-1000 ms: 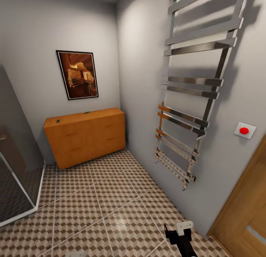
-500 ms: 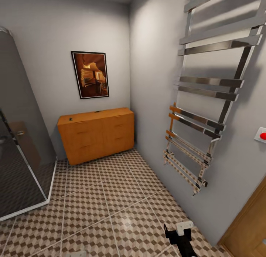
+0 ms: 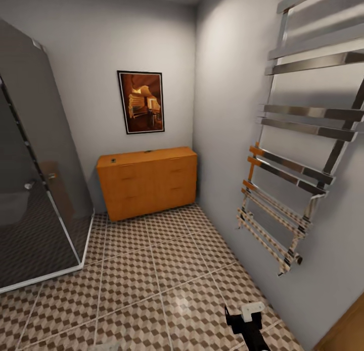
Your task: Take the four mousetraps from the cabinet in the bathroom and place them on the bathroom floor. Make sure all four end up on the same floor surface, and ensure that at least two of them are either under or directly next to the same bathroom sink.
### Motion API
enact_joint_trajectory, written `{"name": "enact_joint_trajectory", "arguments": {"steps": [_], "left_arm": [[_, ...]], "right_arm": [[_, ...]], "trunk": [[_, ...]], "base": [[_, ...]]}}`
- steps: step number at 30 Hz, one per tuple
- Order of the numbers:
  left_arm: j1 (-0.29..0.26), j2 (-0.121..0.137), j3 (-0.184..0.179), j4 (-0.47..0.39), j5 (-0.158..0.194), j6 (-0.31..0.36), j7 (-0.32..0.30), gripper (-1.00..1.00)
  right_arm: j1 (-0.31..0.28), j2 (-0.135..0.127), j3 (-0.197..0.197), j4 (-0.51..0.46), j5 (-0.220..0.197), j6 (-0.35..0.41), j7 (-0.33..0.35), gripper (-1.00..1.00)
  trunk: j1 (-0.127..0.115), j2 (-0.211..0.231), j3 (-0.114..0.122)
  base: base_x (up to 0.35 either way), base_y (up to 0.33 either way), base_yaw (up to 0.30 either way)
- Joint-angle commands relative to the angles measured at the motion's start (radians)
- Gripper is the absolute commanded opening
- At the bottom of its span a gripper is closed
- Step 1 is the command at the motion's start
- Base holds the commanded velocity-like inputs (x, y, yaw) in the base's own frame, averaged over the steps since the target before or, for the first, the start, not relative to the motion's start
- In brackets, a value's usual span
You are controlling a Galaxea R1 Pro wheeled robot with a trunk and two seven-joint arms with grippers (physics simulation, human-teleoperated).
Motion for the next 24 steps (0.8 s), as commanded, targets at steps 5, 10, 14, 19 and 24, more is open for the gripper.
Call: {"name": "enact_joint_trajectory", "arguments": {"steps": [5,10,14,19,24], "left_arm": [[-0.002,-0.001,-0.008,0.003,0.003,-0.005,0.003,1.00],[-0.002,-0.001,-0.008,0.003,0.003,-0.005,0.003,1.00],[-0.002,-0.001,-0.008,0.003,0.003,-0.006,0.003,1.00],[-0.002,0.000,-0.008,0.003,0.003,-0.006,0.003,1.00],[-0.002,0.000,-0.008,0.003,0.003,-0.006,0.002,1.00]], "right_arm": [[-0.001,0.000,0.007,0.001,0.006,-0.001,-0.010,1.00],[-0.001,0.000,0.007,0.001,0.006,-0.001,-0.010,1.00],[-0.001,-0.002,0.007,0.001,0.007,-0.001,-0.010,1.00],[-0.001,-0.014,0.005,0.001,0.007,-0.002,-0.010,1.00],[-0.001,-0.063,0.006,0.001,0.007,-0.005,-0.001,1.00]], "trunk": [[0.001,-0.002,-0.002],[0.001,-0.002,-0.002],[0.001,-0.002,-0.002],[0.001,-0.002,-0.002],[0.001,-0.002,-0.002]], "base": [[0.122,-0.073,0.200],[0.200,-0.145,0.201],[0.177,-0.136,0.172],[0.035,-0.028,0.051],[0.009,-0.007,0.014]]}}
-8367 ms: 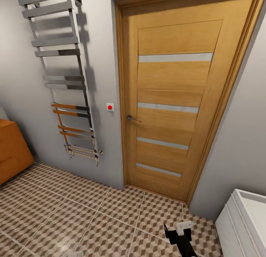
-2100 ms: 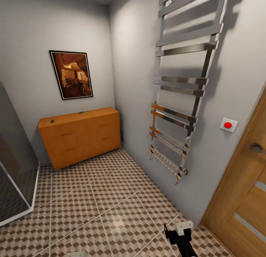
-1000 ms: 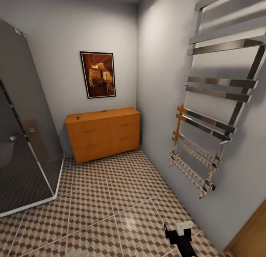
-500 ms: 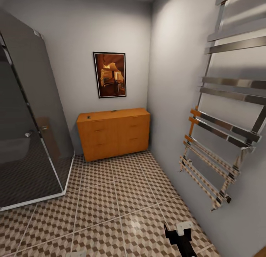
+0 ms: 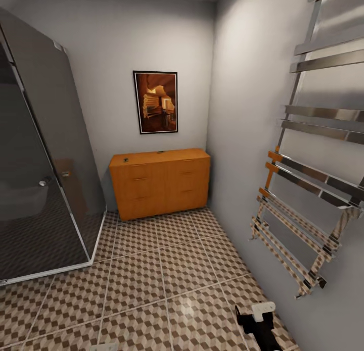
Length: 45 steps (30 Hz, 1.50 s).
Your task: Take the four mousetraps from the cabinet in the bathroom and place them on the bathroom floor. Make sure all four end up on the same floor surface, and ensure that at least two of them are either under or directly next to the same bathroom sink.
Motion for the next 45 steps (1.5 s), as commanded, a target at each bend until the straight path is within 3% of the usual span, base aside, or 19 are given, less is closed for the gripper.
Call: {"name": "enact_joint_trajectory", "arguments": {"steps": [1,10,16,36,45], "left_arm": [[-0.002,-0.001,-0.009,0.003,0.003,-0.005,0.003,1.00],[-0.002,-0.001,-0.009,0.003,0.003,-0.005,0.001,1.00],[-0.002,0.000,-0.009,0.004,0.003,-0.006,0.001,1.00],[-0.002,0.009,-0.008,0.005,0.003,-0.005,-0.001,1.00],[-0.002,0.013,-0.008,0.005,0.003,-0.005,-0.001,1.00]], "right_arm": [[-0.001,-0.015,0.012,0.001,0.008,-0.002,-0.003,1.00],[0.016,-0.072,0.012,0.001,0.009,-0.007,0.113,1.00],[0.019,-0.095,0.012,0.002,0.008,-0.008,0.169,1.00],[0.019,-0.089,0.013,0.002,0.008,-0.003,0.172,1.00],[0.019,-0.084,0.013,0.001,0.008,-0.002,0.169,1.00]], "trunk": [[0.001,-0.002,-0.002],[0.001,-0.002,-0.002],[0.001,-0.002,-0.002],[0.001,-0.002,-0.002],[0.001,-0.002,-0.002]], "base": [[0.002,-0.002,0.004],[0.001,0.000,0.001],[0.000,0.000,0.000],[0.005,0.000,0.000],[0.247,0.000,0.000]]}}
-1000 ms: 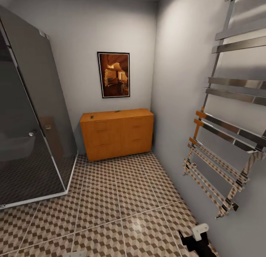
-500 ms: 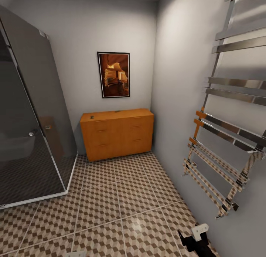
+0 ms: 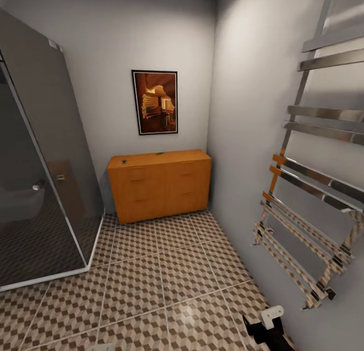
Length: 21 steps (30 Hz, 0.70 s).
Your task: Take the four mousetraps from the cabinet in the bathroom and place them on the bathroom floor. Make sure all four end up on the same floor surface, and ensure that at least two of them are either under or directly next to the same bathroom sink.
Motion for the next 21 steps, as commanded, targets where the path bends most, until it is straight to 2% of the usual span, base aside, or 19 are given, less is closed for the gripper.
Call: {"name": "enact_joint_trajectory", "arguments": {"steps": [1,9,21], "left_arm": [[-0.002,-0.001,-0.008,0.003,0.003,-0.005,0.003,1.00],[-0.002,0.000,-0.008,0.003,0.003,-0.005,0.003,1.00],[-0.001,-0.002,-0.008,0.003,0.003,-0.005,0.003,1.00]], "right_arm": [[-0.001,0.000,-0.002,0.001,0.005,-0.003,0.001,1.00],[-0.001,0.000,-0.002,0.000,0.005,-0.002,-0.001,1.00],[-0.001,0.000,-0.002,0.000,0.005,-0.001,-0.003,1.00]], "trunk": [[0.001,-0.002,-0.002],[0.001,-0.002,-0.002],[0.001,-0.002,-0.002]], "base": [[0.314,0.000,0.000],[0.324,0.000,0.020],[0.294,0.000,0.210]]}}
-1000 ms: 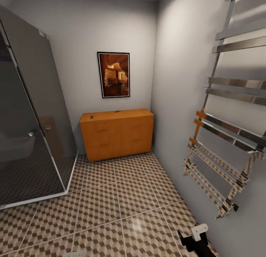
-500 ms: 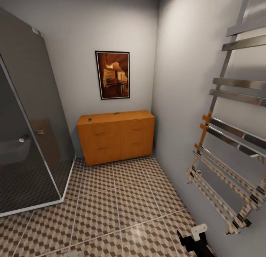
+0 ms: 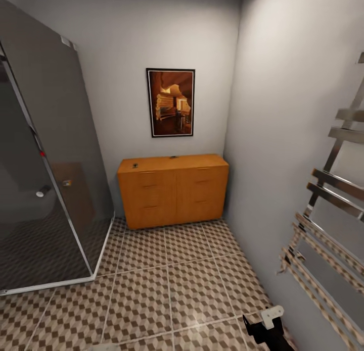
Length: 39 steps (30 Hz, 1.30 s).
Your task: Take the four mousetraps from the cabinet in the bathroom and place them on the bathroom floor. Make sure all four end up on the same floor surface, and ensure that at least two of them are either under or directly next to the same bathroom sink.
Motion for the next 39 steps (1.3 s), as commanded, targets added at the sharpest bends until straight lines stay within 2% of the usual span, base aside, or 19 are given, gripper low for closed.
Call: {"name": "enact_joint_trajectory", "arguments": {"steps": [1,9,39], "left_arm": [[-0.002,-0.001,-0.008,0.003,0.003,-0.005,0.003,1.00],[-0.002,-0.001,-0.008,0.003,0.003,-0.005,0.003,1.00],[-0.002,-0.001,-0.008,0.003,0.003,-0.005,0.003,1.00]], "right_arm": [[-0.001,0.000,-0.002,0.001,0.005,-0.003,0.001,1.00],[-0.001,0.000,-0.002,0.000,0.005,-0.003,0.001,1.00],[-0.001,0.005,-0.002,0.001,0.005,-0.006,0.003,1.00]], "trunk": [[0.001,-0.002,-0.002],[0.001,-0.002,-0.002],[0.001,-0.002,-0.002]], "base": [[0.217,0.000,0.247],[0.182,0.000,0.155],[0.047,0.000,0.005]]}}
